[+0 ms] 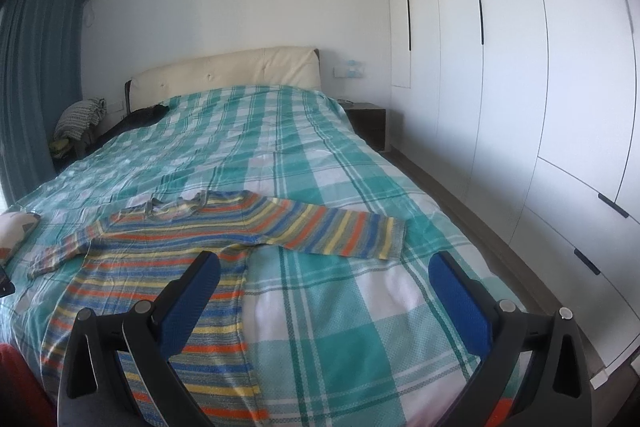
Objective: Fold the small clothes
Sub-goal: 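Move both grippers back over the striped sweater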
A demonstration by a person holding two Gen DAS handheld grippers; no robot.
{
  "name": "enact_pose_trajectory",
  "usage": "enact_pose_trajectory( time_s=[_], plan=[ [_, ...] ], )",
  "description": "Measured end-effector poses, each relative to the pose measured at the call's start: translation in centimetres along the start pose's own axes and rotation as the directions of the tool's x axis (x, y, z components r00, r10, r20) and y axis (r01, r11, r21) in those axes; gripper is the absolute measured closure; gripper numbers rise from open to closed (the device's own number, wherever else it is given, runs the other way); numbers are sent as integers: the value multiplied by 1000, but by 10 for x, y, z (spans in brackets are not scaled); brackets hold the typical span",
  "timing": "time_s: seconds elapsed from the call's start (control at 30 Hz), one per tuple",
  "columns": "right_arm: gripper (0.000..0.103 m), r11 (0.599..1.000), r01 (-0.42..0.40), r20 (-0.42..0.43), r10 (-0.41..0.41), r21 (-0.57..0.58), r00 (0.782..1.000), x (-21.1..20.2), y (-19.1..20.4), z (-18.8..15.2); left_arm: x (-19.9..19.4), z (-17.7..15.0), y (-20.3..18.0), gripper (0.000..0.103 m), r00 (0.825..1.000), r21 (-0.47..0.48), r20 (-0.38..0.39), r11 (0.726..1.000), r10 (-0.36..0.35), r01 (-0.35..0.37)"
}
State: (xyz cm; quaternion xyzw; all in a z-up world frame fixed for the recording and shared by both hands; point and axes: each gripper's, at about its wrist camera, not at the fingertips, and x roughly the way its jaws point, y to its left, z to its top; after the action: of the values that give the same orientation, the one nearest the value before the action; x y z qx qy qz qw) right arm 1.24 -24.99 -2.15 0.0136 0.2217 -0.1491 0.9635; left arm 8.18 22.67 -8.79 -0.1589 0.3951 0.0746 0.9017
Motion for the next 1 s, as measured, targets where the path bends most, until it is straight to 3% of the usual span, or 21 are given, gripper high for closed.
enact_pose_trajectory(
  time_s=[0.17,0.33,0.7,1.0],
  plan=[
    [0,999,-43,-7,43,-14,999,-8,12,1,2,-1,-1,1,1000,-11,-23,1000,-16,16],
    [0,998,-59,-12,58,-21,998,-2,15,-6,-2,-3,-13,1,1000,52,-8,999,3,-3],
    [0,996,-92,-122,90,-12,988,34,21,-27,12,-8,-16,1,999,62,-52,998,11,-8],
    [0,998,-65,-171,61,-19,983,49,24,-35,28,-10,-24,1,995,82,-93,996,-28,35]
  ],
)
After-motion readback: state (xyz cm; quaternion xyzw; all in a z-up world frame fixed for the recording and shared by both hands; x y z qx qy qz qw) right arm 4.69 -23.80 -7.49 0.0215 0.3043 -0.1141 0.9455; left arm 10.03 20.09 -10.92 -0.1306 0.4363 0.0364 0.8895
